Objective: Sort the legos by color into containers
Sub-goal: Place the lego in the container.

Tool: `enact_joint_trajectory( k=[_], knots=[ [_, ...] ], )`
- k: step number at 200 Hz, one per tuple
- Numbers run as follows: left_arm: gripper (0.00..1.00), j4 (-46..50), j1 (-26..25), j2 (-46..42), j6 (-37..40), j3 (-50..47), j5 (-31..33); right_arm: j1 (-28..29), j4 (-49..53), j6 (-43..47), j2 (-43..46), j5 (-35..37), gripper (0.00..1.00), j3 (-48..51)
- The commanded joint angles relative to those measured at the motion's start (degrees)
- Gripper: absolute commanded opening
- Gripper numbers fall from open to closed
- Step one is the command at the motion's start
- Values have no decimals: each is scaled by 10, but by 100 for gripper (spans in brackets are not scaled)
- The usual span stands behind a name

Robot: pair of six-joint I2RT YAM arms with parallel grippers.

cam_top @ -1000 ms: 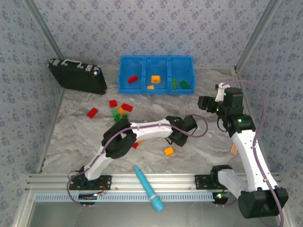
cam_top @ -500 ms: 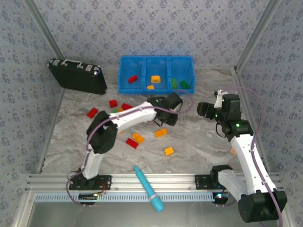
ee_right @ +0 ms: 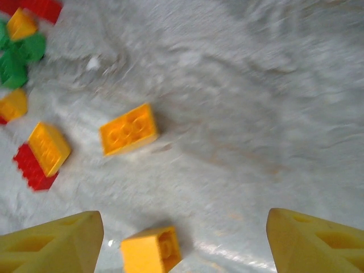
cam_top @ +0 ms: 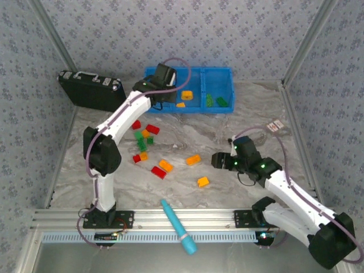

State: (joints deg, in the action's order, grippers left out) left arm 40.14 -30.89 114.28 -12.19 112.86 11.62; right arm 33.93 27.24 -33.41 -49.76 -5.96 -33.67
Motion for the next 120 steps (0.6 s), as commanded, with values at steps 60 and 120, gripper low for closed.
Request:
enact_joint_trajectory(
  k=[60, 120],
  knots=[
    [21, -19, 70, 148, 18, 119, 5, 170, 39, -81, -19, 135, 82, 2],
    [27, -16, 89, 197, 11, 152, -14, 216, 43, -37, -183, 154, 84, -70]
  ],
)
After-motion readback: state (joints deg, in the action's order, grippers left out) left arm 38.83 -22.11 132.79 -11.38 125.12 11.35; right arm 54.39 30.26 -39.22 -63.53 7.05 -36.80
